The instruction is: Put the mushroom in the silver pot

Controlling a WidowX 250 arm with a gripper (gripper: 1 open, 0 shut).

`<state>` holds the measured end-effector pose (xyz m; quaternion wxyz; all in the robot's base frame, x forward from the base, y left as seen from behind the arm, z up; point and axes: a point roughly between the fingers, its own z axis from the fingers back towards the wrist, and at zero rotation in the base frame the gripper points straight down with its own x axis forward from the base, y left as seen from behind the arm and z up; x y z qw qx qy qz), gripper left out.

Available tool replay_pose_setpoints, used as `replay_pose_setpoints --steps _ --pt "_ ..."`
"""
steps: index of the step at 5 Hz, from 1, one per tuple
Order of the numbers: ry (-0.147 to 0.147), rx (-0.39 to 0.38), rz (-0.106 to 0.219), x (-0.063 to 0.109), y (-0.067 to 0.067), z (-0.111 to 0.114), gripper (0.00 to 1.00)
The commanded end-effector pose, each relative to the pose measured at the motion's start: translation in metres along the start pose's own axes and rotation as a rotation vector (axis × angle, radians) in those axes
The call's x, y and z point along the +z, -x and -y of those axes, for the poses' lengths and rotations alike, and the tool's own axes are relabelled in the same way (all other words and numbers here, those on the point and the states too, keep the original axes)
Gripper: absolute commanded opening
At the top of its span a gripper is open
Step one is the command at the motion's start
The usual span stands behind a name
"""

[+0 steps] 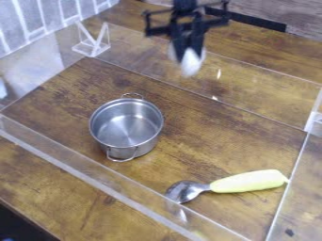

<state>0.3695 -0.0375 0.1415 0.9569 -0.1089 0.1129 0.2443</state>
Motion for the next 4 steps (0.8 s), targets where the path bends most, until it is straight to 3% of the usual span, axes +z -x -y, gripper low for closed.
replay_pose_setpoints --steps 1,3,4 --pt "0.048 0.023 0.106 0.031 0.017 -0.036 0.00" --pt "0.032 -0.026 0.091 -0.008 0.034 -0.076 0.00" --pt "0.007 -0.109 0.079 -0.024 0.027 -0.077 0.00"
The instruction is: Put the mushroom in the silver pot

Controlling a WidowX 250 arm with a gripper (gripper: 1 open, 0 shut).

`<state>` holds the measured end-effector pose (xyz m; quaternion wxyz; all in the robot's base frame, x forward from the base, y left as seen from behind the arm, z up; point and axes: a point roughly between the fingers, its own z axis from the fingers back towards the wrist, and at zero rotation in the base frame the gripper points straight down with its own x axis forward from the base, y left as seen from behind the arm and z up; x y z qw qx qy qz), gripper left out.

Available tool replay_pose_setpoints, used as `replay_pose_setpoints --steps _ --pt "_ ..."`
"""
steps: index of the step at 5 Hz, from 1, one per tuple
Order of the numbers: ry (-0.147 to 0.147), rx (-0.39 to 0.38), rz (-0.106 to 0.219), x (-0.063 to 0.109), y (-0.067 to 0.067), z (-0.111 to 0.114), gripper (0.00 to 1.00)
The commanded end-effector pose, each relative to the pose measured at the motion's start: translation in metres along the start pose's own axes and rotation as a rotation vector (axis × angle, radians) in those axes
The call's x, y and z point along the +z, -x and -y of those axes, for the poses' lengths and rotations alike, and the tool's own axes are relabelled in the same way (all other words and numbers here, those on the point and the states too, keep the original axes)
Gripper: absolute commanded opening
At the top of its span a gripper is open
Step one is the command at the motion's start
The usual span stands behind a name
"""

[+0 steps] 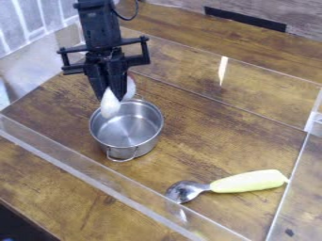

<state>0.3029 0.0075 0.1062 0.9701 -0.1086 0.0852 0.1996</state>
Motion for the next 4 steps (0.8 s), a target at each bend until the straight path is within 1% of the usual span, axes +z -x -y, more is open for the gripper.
replay_pose_setpoints --steps 1,3,4 --pt "-0.007 -0.075 0.015 0.000 -0.007 0.004 0.00" --pt "-0.002 -0.082 0.008 -0.023 -0.031 -0.007 0.00" --pt "0.016 -0.036 0.009 -0.018 -0.036 -0.019 1.00"
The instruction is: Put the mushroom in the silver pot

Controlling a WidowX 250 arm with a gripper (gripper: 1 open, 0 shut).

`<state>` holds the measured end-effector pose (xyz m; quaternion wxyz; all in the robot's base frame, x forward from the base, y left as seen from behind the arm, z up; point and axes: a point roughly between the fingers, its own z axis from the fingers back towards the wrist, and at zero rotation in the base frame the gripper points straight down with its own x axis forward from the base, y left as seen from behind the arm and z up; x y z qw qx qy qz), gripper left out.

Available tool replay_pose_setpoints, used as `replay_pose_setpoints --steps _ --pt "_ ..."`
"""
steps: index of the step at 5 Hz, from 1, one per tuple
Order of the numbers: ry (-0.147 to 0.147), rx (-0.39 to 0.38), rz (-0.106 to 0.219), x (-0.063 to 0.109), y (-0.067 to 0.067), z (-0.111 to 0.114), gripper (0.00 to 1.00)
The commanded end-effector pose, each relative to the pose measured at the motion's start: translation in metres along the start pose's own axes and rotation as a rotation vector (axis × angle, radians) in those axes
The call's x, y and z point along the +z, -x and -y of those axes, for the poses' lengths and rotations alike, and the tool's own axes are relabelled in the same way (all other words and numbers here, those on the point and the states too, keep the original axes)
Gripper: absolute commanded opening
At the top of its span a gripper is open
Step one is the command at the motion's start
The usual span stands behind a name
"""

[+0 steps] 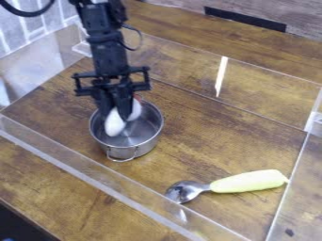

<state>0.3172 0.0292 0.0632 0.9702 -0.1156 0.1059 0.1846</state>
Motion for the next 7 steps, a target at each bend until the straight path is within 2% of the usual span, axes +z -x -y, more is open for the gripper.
replay_pose_setpoints --steps 1,3,4,5,6,7 --pt "0.030 0.032 0.057 0.022 -0.009 -0.009 1.00" --pt "0.044 0.056 0.071 0.019 -0.010 -0.007 1.00" --pt "0.053 0.088 0.081 0.007 -0.012 -0.009 1.00" --pt "0.093 0.141 0.122 0.030 -0.018 0.001 1.00" --pt "0.143 0.182 0.165 0.063 -0.025 0.014 1.00" --pt "0.164 0.098 0.185 0.089 -0.031 0.025 1.00"
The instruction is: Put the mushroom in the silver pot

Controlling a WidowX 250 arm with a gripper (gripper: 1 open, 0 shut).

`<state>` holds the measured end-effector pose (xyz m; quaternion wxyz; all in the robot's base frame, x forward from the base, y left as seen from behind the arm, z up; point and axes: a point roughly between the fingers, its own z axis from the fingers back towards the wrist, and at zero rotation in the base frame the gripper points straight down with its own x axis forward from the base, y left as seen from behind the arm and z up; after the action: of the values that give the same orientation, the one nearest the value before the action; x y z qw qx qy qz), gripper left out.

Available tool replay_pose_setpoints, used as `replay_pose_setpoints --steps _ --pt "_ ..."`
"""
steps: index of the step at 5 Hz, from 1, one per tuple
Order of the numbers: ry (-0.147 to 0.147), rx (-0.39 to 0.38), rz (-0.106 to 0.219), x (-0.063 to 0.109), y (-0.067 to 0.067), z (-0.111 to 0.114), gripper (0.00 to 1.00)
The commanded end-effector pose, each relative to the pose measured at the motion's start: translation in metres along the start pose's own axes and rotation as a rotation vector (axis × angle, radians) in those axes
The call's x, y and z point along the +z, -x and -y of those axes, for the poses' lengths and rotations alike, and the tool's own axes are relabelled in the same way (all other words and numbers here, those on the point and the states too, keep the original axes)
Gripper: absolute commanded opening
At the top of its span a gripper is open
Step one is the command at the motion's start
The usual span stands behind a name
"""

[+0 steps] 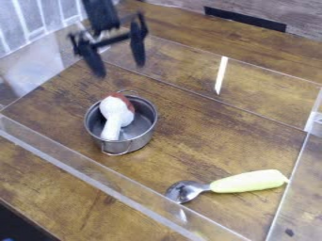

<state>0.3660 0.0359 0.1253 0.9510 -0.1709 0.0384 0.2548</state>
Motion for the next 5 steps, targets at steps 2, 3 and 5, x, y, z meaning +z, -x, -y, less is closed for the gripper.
replay_pose_setpoints --steps 2,3,5 --pt "-0.033 -0.292 0.066 0.039 -0.028 0.004 1.00" --pt "-0.067 -0.301 0.081 0.044 -0.043 -0.006 1.00" --pt "-0.099 -0.281 0.078 0.042 -0.050 -0.004 1.00"
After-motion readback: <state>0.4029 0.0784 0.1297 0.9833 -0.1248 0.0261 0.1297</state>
